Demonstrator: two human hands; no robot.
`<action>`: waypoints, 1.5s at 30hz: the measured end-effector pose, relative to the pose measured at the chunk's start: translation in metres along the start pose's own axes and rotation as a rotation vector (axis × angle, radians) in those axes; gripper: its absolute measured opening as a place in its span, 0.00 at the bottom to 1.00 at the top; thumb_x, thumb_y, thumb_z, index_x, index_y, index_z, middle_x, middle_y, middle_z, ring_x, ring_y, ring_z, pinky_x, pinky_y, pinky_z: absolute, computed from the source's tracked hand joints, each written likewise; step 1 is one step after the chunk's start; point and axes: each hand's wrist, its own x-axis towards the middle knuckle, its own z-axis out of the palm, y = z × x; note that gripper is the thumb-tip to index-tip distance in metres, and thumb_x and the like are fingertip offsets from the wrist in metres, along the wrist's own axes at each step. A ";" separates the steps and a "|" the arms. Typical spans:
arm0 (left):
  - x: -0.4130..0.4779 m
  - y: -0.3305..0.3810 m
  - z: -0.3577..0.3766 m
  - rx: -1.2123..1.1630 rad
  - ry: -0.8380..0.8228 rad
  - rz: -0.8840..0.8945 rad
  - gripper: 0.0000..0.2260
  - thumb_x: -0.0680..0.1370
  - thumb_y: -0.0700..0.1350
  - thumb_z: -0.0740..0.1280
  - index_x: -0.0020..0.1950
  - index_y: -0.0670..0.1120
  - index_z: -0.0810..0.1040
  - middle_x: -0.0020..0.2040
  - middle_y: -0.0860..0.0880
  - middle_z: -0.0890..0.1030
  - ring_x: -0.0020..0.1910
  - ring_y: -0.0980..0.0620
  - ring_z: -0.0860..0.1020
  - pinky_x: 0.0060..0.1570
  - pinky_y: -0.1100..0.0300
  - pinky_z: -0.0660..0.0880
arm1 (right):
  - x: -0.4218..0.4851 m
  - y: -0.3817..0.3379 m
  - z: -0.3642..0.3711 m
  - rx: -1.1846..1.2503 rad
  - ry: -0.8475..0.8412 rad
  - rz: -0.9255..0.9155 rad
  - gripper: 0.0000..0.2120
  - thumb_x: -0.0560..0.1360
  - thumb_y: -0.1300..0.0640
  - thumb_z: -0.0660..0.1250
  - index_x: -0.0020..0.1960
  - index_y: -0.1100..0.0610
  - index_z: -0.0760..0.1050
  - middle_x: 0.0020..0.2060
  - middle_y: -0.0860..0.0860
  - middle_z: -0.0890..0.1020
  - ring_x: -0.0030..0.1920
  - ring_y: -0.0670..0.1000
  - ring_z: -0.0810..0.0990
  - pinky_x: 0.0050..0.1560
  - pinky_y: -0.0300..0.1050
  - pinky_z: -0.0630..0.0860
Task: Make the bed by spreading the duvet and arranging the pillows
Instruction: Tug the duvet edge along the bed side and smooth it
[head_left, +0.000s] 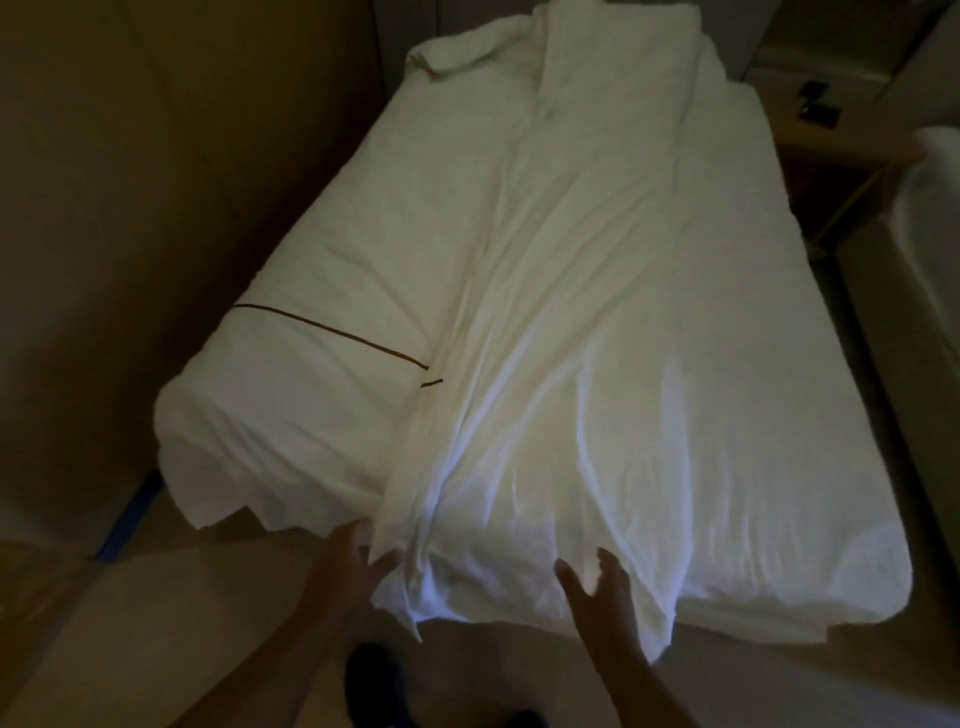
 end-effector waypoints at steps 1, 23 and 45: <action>-0.017 0.010 -0.012 -0.009 -0.028 -0.010 0.33 0.67 0.60 0.76 0.66 0.44 0.74 0.61 0.49 0.77 0.54 0.52 0.78 0.52 0.59 0.73 | -0.015 -0.019 -0.001 -0.019 -0.067 -0.046 0.37 0.72 0.41 0.69 0.73 0.59 0.63 0.68 0.59 0.70 0.67 0.58 0.72 0.66 0.52 0.71; -0.130 -0.155 -0.322 0.193 -0.001 -0.168 0.31 0.78 0.58 0.63 0.78 0.50 0.58 0.78 0.49 0.60 0.76 0.50 0.60 0.72 0.56 0.58 | -0.212 -0.293 0.229 -0.834 -0.521 -0.762 0.32 0.78 0.41 0.60 0.76 0.54 0.57 0.72 0.53 0.66 0.71 0.52 0.67 0.69 0.44 0.64; 0.207 -0.199 -0.454 0.176 -0.086 -0.137 0.24 0.79 0.59 0.60 0.73 0.53 0.66 0.68 0.56 0.71 0.68 0.55 0.70 0.63 0.64 0.66 | -0.002 -0.522 0.445 -1.123 -0.458 -0.866 0.26 0.78 0.40 0.58 0.71 0.53 0.64 0.68 0.53 0.69 0.66 0.54 0.69 0.65 0.48 0.69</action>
